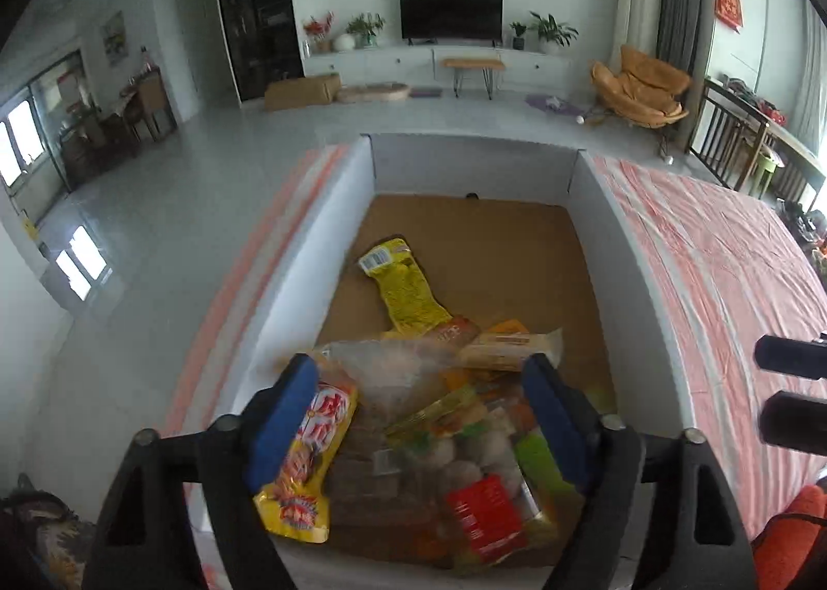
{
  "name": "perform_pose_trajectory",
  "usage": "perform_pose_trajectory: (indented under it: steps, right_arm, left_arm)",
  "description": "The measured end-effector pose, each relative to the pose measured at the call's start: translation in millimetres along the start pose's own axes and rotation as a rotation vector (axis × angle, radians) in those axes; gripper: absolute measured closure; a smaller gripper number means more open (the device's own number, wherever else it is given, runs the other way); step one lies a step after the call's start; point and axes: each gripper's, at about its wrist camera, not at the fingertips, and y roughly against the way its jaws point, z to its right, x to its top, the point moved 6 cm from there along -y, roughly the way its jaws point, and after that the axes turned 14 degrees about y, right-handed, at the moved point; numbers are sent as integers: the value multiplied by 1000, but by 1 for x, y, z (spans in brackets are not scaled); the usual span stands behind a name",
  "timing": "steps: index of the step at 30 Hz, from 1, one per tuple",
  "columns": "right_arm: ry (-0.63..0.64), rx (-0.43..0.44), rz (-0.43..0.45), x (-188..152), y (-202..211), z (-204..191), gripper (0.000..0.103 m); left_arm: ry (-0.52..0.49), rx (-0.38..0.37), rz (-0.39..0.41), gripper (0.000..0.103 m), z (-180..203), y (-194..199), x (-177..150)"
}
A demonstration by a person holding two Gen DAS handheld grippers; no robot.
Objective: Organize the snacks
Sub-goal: 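Carry both packs over the white box and open both grippers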
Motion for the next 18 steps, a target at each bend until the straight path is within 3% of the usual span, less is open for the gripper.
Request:
perform_pose_trajectory:
  steps: [3,5,12,18]
  right_arm:
    - [11,-31,-18,-8,-4,0,28]
    - [23,-74,-24,-12,0,5,28]
    - [70,-178,2,-18,26,1,28]
    - [47,-215,-24,-26,27,4,28]
  left_arm:
    - [-33,27,68,8,1,14,-2]
    - [-37,25,101,7,3,24,-2]
    - [74,13,81,1,21,50,-11]
    - [99,96,81,2,20,61,-19]
